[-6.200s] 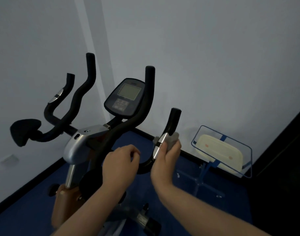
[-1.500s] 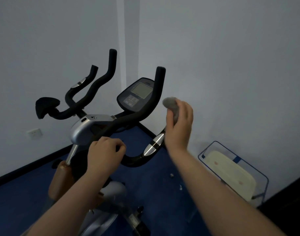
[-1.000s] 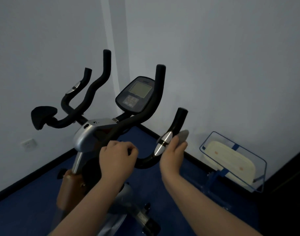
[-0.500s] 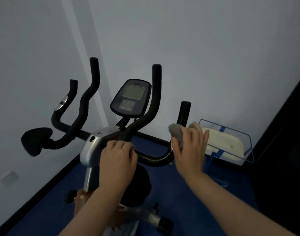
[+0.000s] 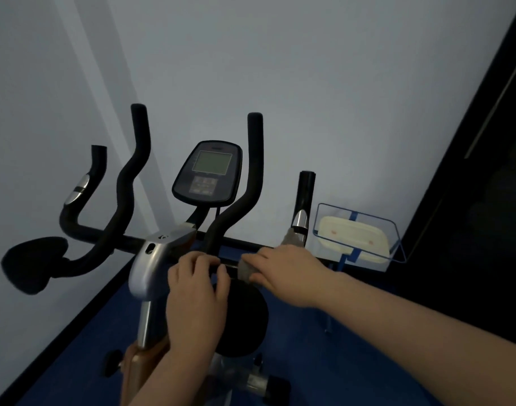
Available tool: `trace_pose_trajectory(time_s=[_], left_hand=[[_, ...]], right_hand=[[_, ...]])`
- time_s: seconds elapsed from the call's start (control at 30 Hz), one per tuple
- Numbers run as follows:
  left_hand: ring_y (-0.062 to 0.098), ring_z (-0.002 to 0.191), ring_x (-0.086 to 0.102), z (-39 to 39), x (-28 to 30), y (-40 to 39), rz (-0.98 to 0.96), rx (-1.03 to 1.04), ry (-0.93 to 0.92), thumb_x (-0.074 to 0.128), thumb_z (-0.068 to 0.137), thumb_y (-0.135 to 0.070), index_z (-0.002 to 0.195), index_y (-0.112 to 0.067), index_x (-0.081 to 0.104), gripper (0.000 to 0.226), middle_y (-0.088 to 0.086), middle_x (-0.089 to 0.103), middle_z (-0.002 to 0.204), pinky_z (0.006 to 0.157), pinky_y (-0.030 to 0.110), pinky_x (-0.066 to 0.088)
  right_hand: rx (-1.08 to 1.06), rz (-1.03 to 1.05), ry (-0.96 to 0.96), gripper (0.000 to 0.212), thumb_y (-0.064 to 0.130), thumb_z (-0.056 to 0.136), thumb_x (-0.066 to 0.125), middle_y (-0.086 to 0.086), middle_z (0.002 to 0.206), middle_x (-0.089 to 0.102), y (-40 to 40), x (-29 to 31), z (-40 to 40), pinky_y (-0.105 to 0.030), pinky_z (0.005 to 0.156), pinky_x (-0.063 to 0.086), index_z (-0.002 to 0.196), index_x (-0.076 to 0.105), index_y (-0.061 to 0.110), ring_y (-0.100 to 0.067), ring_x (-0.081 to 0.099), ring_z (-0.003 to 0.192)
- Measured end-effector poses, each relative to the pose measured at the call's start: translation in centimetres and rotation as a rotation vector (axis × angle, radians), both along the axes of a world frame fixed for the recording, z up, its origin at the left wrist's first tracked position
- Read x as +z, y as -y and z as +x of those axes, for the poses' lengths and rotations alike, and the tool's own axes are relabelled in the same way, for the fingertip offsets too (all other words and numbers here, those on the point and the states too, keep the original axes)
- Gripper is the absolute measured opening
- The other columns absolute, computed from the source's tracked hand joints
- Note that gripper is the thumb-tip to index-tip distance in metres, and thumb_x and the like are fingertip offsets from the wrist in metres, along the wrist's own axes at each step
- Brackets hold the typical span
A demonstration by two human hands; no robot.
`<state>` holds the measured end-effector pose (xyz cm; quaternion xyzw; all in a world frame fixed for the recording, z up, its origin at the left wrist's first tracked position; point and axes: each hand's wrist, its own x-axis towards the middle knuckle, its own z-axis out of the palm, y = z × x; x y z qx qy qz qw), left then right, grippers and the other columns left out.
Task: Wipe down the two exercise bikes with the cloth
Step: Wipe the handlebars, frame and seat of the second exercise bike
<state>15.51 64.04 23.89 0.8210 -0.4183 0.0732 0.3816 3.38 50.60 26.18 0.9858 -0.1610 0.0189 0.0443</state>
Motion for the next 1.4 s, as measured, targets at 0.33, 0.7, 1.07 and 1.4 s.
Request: trace_pose_trajectory(time_s=[0.33,0.7,1.07,1.4], left_hand=[[0.003,0.099,0.033,0.1,-0.3,0.2,-0.073,0.004,-0.045,0.049,0.089,-0.011,0.107,-0.022,0.054,0.021,-0.003,0.052,0.115,0.06,0.016,0.03],[0.018,0.109,0.043,0.1,0.0,0.0,0.003,-0.02,-0.004,0.051,0.088,-0.011,0.108,-0.02,0.057,0.023,-0.001,0.05,0.12,0.07,0.038,0.05],[0.019,0.106,0.045,-0.1,0.2,0.0,-0.014,-0.021,0.028,0.053,0.087,-0.008,0.108,-0.017,0.059,0.024,0.001,0.052,0.12,0.063,0.029,0.042],[0.019,0.109,0.042,0.0,0.1,-0.1,0.016,-0.03,0.016,0.05,0.088,-0.011,0.105,-0.019,0.059,0.021,0.001,0.051,0.124,0.064,0.031,0.042]], right_hand=[[0.0,0.011,-0.139,0.043,0.045,0.104,0.028,-0.012,0.118,0.058,0.5,1.3,1.9,-0.037,0.07,0.039,0.132,0.041,0.015,-0.034,0.06,0.094],[0.029,0.445,-0.084,0.047,0.045,0.098,0.048,0.002,0.138,0.052,2.2,1.6,1.9,-0.032,0.096,0.04,0.144,0.041,0.04,-0.017,0.05,0.12],[-0.104,0.28,-0.16,0.04,0.052,0.096,0.047,-0.006,0.106,0.066,1.3,2.7,1.9,-0.031,0.073,0.037,0.125,0.058,0.027,-0.025,0.06,0.098],[-0.053,0.473,0.125,0.034,0.044,0.098,0.047,0.004,0.121,0.061,0.0,0.2,0.9,-0.028,0.076,0.039,0.131,0.045,0.033,-0.012,0.057,0.098]])
